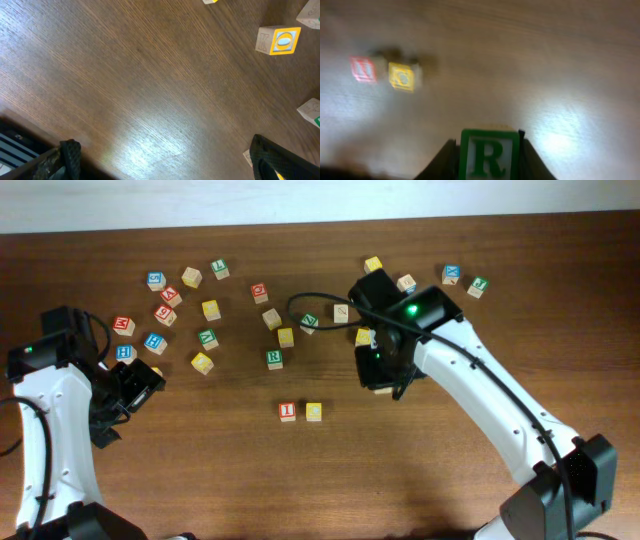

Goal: Spell out ICRA
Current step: 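Carry the R block and lower it right of the C block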

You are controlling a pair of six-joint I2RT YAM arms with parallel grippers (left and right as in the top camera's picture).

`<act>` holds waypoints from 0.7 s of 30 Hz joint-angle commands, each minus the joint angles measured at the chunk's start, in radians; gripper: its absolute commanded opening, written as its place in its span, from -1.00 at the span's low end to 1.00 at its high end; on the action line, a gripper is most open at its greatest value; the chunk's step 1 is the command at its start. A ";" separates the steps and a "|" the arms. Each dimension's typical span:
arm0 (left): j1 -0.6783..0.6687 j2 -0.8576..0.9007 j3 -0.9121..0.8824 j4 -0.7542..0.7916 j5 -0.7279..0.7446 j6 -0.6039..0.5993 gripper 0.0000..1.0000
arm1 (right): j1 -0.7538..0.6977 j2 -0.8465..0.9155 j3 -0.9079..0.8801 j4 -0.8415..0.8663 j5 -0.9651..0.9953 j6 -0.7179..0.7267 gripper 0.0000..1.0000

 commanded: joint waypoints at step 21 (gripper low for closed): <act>0.002 -0.013 0.008 0.002 0.001 0.012 0.99 | 0.245 0.077 -0.482 0.710 0.187 0.283 -0.51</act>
